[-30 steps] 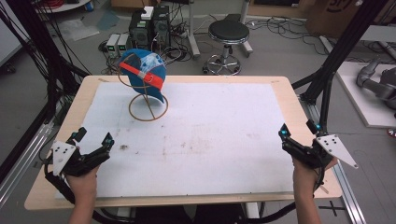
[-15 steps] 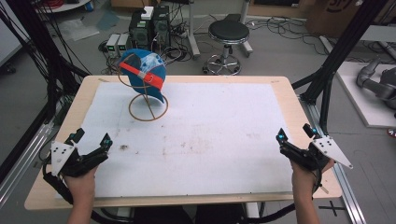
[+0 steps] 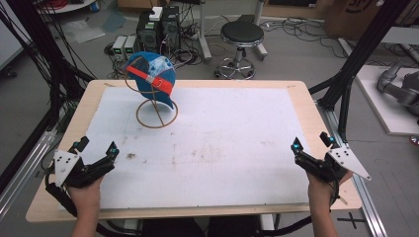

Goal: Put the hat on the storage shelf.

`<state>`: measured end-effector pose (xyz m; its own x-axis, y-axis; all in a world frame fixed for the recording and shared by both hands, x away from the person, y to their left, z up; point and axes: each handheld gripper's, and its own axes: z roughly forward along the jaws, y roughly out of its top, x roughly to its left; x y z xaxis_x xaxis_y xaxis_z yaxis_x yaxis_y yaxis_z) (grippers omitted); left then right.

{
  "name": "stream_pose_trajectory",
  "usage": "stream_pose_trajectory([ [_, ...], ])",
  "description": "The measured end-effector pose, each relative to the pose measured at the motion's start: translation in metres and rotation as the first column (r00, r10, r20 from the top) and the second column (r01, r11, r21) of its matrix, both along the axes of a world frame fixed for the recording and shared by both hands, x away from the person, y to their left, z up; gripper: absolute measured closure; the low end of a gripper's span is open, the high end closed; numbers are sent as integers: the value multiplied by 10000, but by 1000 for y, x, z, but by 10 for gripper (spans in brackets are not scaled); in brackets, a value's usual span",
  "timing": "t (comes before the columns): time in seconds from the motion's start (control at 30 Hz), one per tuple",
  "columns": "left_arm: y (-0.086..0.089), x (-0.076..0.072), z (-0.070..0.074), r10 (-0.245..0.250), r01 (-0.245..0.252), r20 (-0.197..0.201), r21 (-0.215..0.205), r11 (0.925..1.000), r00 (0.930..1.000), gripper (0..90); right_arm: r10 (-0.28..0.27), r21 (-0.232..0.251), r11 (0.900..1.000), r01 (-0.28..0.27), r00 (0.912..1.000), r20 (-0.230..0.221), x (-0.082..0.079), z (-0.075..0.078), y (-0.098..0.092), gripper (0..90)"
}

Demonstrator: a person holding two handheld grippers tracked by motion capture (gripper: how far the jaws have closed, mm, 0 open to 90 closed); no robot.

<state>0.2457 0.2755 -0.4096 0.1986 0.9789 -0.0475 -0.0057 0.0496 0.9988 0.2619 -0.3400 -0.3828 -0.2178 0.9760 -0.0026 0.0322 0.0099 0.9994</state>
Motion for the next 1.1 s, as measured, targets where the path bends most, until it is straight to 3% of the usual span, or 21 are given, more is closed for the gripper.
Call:
stream_pose_trajectory([
  [0.23,-1,1,0,-49,49,0,15,10000,10000,111,-24,271,9996,29,9998,-200,0,-2,-2,118],
  [0.8,-2,2,0,-54,54,39,-17,10000,10000,111,-33,179,9998,37,9997,-252,-2,-4,-2,118],
  [1.1,-2,2,0,-21,21,11,-5,10000,10000,111,-58,-105,9999,55,9996,-270,-2,-5,0,118],
])
